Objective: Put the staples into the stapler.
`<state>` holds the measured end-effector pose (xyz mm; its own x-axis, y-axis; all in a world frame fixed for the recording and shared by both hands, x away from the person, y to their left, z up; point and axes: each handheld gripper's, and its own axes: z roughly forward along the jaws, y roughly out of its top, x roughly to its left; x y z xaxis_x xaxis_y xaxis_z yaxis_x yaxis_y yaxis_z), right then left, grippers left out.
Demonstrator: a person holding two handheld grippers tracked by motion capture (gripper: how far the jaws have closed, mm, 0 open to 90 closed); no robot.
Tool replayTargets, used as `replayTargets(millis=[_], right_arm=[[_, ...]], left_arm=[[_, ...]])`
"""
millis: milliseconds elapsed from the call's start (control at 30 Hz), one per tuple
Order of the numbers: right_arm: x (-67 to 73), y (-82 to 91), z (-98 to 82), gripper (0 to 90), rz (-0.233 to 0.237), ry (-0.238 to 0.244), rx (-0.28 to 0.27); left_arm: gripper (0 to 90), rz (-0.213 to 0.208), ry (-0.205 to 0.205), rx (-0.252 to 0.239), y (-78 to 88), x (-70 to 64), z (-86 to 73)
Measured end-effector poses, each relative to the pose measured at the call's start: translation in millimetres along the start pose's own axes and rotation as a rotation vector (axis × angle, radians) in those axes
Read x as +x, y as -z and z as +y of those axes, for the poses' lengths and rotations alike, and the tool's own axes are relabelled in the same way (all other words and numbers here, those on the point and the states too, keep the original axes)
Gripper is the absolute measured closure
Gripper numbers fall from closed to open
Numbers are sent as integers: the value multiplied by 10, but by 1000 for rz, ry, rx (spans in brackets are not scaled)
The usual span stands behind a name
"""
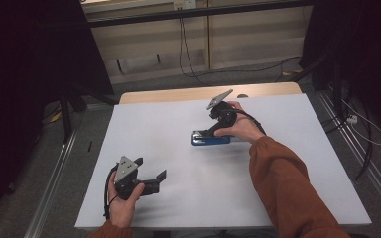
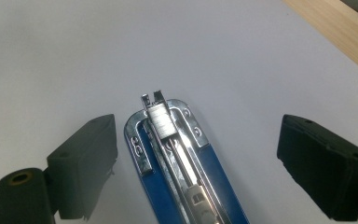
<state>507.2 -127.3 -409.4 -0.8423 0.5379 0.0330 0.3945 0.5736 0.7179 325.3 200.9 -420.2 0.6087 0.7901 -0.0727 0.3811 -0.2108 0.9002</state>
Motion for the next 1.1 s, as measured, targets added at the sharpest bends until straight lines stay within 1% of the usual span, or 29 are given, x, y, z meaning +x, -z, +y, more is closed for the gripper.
replayTargets(millis=[67,100,200,233,300,333,367,433,533,567,633,700,767,833,900,967,1033,1100], right_arm=[[-6,14,-20,109,-5,-11,-10],[-5,24,-33,94,-14,-24,-11],[1,49,-67,83,-28,-49,-26],[8,61,-80,70,-39,-50,-34],[18,86,-99,56,-59,-73,-57],[25,99,-107,54,-64,-87,-70],[29,112,-118,53,-63,-97,-77],[34,137,-142,52,-74,-107,-87],[42,169,-176,57,-101,-115,-89],[44,182,-189,57,-122,-120,-85],[60,203,-217,60,-145,-124,-86],[74,225,-251,63,-150,-125,-89],[88,249,-280,62,-167,-123,-98],[100,276,-304,60,-179,-132,-108],[113,305,-323,60,-185,-136,-121],[130,341,-353,59,-179,-151,-140],[151,370,-385,57,-184,-144,-142],[179,388,-424,59,-194,-134,-132]], left_arm=[[44,-1,1,-1,-3,-1,1],[44,-1,-3,3,-2,2,1],[44,0,2,0,-4,2,0],[44,-3,-1,2,-3,6,0],[44,1,3,-1,-5,1,-1],[44,0,-2,3,-3,5,0],[44,1,4,0,-5,1,-1],[44,1,3,0,-5,0,-2],[44,1,3,0,-5,1,-2],[44,2,4,0,-5,1,-2],[45,1,0,5,-5,6,-2],[45,0,1,3,-10,8,-3],[44,1,1,4,-13,10,-2],[44,1,-1,4,-12,7,-1],[44,3,1,3,-15,2,-1],[44,0,-6,6,-15,2,-2],[45,-2,-7,7,-16,2,-2],[44,-3,-8,8,-13,3,-1]])
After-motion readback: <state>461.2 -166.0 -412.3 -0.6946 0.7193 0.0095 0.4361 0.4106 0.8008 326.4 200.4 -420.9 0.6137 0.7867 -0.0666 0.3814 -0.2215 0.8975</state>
